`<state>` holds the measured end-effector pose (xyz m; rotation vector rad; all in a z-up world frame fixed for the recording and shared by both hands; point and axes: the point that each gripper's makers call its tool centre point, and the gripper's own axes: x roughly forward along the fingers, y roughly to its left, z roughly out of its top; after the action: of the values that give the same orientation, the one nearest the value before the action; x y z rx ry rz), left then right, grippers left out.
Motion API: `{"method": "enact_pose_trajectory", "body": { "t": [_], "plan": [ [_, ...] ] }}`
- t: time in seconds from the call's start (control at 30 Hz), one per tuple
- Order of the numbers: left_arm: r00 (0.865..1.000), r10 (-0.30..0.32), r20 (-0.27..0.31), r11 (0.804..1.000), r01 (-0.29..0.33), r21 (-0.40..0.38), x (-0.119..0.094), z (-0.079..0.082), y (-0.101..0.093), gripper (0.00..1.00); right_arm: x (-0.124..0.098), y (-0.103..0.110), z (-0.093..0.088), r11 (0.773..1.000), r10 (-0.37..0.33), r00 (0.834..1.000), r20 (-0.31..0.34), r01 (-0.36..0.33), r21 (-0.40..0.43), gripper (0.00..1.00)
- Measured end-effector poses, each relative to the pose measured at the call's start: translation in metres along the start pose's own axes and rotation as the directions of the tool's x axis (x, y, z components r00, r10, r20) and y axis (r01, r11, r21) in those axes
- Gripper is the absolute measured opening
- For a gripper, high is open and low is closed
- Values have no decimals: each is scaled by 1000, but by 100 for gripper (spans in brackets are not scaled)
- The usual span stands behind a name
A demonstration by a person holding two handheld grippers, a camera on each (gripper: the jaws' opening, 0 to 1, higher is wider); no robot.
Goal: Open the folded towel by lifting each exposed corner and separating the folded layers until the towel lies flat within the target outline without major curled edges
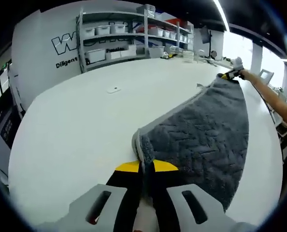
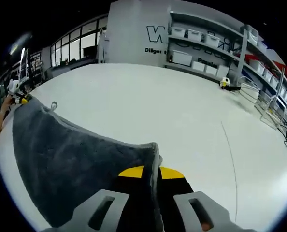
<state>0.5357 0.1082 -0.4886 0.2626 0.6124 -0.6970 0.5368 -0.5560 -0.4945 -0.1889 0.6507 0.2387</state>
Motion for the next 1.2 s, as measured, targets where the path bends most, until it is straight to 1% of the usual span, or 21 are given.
{"method": "enact_pose_trajectory", "body": {
  "t": [0.17,0.23,0.3,0.47,0.53,0.6,0.67,0.77,0.9,1.0,1.2],
  "plan": [
    [1000,13,12,1000,-13,2,-2,-2,11,6,10,-6,10,1000,9,1000,7,-9,-15,6],
    [999,31,12,1000,-31,8,-4,-4,15,6,11,1,11,1000,13,1000,13,-13,-16,6],
    [999,36,11,999,-36,9,-5,-4,17,6,13,3,13,1000,15,1000,16,-14,-17,6],
    [997,71,6,997,-71,8,-6,-6,34,6,22,10,22,999,18,999,30,-17,-34,6],
    [998,67,3,998,-67,5,-7,-7,38,6,24,12,24,999,18,999,35,-16,-32,6],
    [998,63,9,998,-63,-9,-7,-8,42,6,22,23,22,999,16,999,40,-15,-31,6],
    [998,62,17,998,-62,-19,-8,-9,47,6,23,27,23,999,19,999,41,-18,-28,6],
    [998,64,21,998,-63,-31,-10,-11,53,6,26,29,27,999,25,999,45,-24,-27,6],
    [998,52,21,997,-51,-53,-11,-13,63,6,32,33,32,999,28,998,53,-27,-31,6],
    [998,61,20,997,-60,-51,-14,-15,69,6,35,42,35,999,31,997,64,-29,-36,6],
    [997,70,19,996,-69,-51,-18,-18,82,6,44,48,44,999,39,996,80,-36,-38,6]
  ]
}}
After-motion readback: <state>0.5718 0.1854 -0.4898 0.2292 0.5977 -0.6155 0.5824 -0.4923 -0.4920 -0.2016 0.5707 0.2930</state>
